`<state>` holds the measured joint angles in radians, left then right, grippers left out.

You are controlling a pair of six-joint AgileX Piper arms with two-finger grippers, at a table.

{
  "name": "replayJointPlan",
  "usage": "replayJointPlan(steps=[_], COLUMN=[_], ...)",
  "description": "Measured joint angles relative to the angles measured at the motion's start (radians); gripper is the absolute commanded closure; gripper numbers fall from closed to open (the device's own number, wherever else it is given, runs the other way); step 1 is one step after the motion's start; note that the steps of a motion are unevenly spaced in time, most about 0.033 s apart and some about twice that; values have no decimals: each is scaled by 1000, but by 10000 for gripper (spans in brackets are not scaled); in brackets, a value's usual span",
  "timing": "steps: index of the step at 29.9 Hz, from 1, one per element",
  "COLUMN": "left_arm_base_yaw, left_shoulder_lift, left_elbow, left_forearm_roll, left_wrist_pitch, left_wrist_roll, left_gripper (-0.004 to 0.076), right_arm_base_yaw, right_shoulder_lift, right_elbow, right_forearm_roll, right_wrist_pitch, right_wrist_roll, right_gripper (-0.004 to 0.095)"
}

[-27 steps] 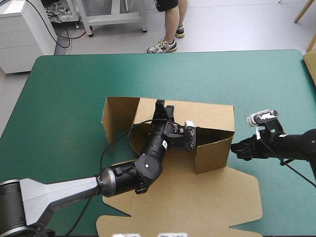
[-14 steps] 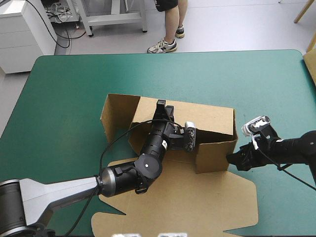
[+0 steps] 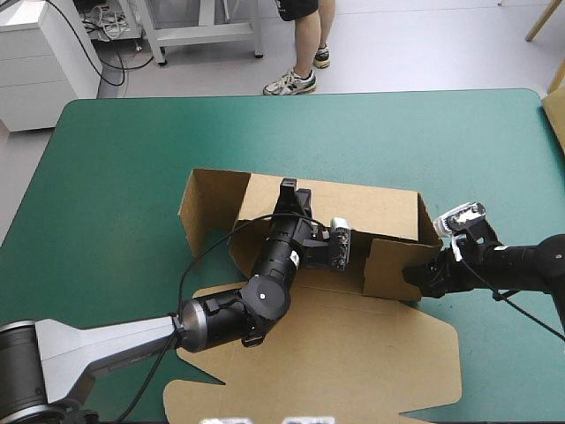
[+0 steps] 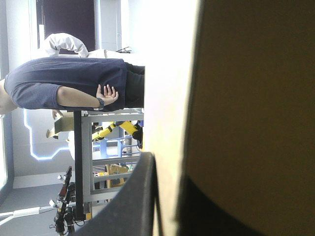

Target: Fold the box

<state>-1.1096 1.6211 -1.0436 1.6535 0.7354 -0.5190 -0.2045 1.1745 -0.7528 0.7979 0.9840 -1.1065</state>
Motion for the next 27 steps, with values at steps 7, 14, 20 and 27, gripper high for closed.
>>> replayJointPlan(steps=[7, 14, 20, 27], left_arm_base_yaw=[0, 0, 0, 0], left_shoulder_lift=[11, 31, 30, 30], left_elbow=[-3, -11, -11, -11], left_forearm_roll=[-2, 1, 0, 1], left_wrist_pitch=[51, 81, 88, 96], left_wrist_roll=[0, 0, -1, -11], left_gripper=[731, 731, 731, 731], right_arm_base_yaw=[5, 143, 293, 311], right_shoulder_lift=[0, 0, 23, 62], right_elbow=[8, 8, 5, 5], right_forearm_roll=[76, 70, -11, -44], right_wrist_pitch=[-132, -286, -401, -425], right_wrist_roll=[9, 38, 99, 111], right_gripper=[382, 460, 470, 470])
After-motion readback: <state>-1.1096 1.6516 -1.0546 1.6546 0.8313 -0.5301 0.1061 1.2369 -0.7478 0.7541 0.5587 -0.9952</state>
